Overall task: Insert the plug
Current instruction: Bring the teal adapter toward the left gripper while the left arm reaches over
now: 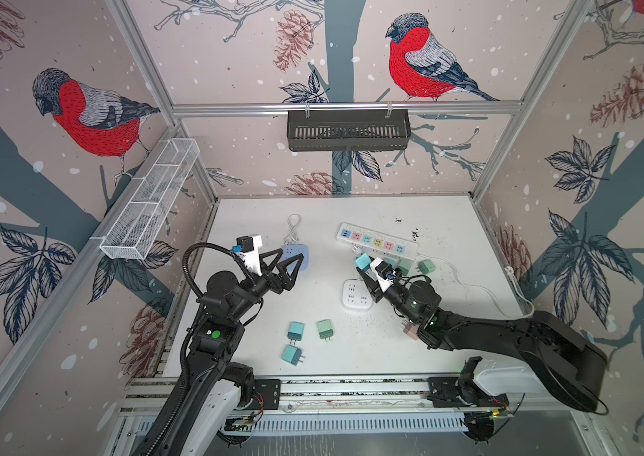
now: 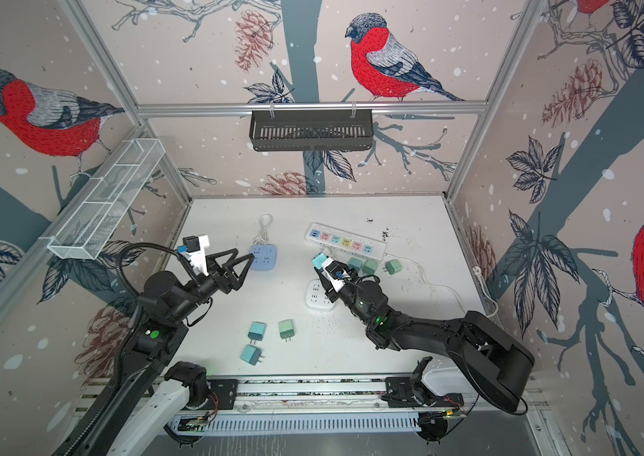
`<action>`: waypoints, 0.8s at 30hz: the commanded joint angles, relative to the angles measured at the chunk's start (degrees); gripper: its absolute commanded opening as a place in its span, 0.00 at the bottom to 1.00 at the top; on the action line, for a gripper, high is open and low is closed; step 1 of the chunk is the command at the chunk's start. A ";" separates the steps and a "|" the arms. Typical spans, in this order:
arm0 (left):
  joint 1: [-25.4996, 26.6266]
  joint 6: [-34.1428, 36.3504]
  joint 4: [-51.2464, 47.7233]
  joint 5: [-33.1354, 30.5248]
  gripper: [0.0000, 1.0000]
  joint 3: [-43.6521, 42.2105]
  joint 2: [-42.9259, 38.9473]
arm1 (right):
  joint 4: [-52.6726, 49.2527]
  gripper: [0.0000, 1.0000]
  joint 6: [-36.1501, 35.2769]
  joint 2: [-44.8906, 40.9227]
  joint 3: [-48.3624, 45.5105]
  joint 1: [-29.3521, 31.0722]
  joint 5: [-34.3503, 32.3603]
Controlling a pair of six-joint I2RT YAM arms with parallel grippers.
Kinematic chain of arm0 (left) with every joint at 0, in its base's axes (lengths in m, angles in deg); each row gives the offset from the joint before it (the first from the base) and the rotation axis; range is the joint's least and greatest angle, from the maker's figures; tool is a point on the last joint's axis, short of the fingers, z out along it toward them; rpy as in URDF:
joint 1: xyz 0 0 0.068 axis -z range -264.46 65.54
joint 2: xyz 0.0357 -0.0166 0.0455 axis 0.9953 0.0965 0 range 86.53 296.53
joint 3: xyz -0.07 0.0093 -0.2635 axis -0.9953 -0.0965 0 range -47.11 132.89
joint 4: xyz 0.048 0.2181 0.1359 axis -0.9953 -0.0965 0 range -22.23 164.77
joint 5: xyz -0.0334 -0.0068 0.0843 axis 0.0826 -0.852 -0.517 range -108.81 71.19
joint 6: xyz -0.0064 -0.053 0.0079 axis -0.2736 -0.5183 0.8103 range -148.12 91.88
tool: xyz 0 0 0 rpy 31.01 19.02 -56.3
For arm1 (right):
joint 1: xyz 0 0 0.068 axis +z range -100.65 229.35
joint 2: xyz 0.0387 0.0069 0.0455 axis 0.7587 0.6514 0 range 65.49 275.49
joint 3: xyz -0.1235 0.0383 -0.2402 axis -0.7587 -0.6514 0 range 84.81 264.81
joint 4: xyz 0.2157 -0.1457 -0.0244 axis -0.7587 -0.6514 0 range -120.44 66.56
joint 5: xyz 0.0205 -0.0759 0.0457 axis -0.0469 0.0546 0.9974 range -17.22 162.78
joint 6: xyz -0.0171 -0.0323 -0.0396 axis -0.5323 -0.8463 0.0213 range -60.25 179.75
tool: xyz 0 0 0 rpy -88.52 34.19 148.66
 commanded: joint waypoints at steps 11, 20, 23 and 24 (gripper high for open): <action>17.34 10.19 5.80 -3.91 0.87 1.71 7.76 | 24.73 0.00 -14.18 10.29 -4.86 5.67 1.28; 28.77 13.48 2.09 -14.35 0.77 6.87 16.77 | 37.46 0.00 -22.60 15.86 -7.57 12.39 -7.78; 29.34 13.52 3.03 -16.37 0.77 6.07 17.36 | 40.29 0.00 -22.81 15.46 -9.31 12.77 -7.64; 29.31 13.61 2.99 -16.63 0.77 5.91 17.64 | 40.90 0.00 -22.65 14.99 -9.97 12.77 -7.17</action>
